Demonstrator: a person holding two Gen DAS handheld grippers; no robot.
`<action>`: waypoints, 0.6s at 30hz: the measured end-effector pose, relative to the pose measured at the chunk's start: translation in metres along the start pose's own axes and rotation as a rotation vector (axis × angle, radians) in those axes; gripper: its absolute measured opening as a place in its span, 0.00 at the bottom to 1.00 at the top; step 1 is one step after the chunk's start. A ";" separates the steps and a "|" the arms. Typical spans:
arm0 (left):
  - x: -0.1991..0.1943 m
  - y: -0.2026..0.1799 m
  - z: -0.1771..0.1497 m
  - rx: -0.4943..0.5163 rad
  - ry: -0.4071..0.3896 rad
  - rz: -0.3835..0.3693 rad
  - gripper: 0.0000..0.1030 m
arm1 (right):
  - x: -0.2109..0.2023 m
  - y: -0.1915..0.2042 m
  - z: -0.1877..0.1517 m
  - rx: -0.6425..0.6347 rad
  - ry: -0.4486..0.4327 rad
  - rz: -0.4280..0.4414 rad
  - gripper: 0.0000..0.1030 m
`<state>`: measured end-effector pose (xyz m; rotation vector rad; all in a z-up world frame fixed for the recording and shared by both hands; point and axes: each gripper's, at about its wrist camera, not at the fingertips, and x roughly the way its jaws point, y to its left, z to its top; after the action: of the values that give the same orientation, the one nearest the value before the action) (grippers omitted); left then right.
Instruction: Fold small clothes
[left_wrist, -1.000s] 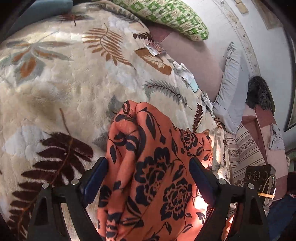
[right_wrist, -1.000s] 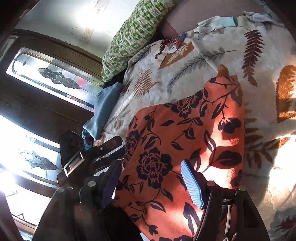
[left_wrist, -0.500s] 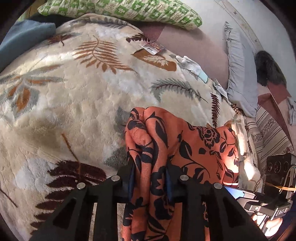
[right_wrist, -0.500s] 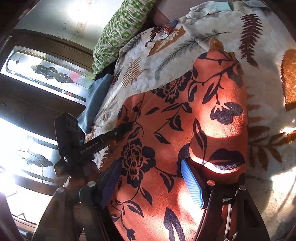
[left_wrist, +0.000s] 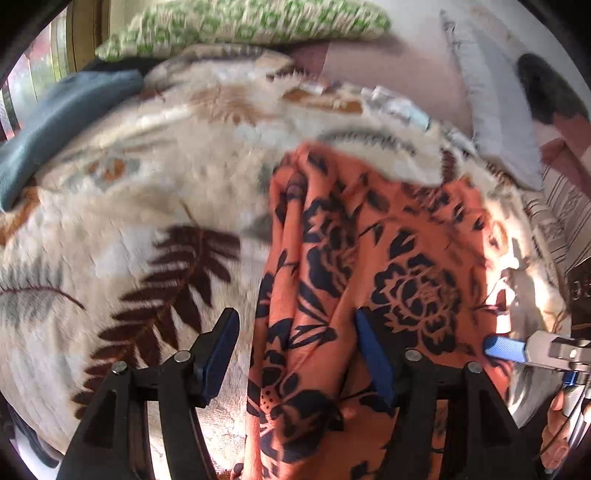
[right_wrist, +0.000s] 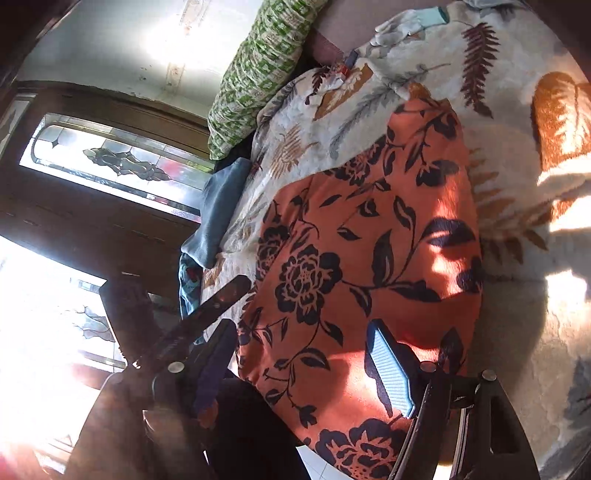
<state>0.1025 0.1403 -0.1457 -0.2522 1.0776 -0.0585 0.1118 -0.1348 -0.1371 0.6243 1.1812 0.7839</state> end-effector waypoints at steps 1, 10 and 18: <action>-0.001 0.005 0.000 -0.035 -0.015 -0.015 0.70 | 0.008 -0.008 -0.002 0.021 0.016 -0.011 0.75; -0.062 -0.015 -0.018 0.038 -0.143 -0.060 0.69 | -0.025 0.004 -0.003 -0.005 -0.050 0.020 0.75; -0.044 -0.023 -0.029 0.074 -0.096 0.064 0.71 | -0.012 -0.034 -0.009 0.172 0.001 0.129 0.79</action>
<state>0.0582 0.1205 -0.1157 -0.1519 0.9852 -0.0287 0.1081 -0.1641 -0.1594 0.8485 1.2270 0.7962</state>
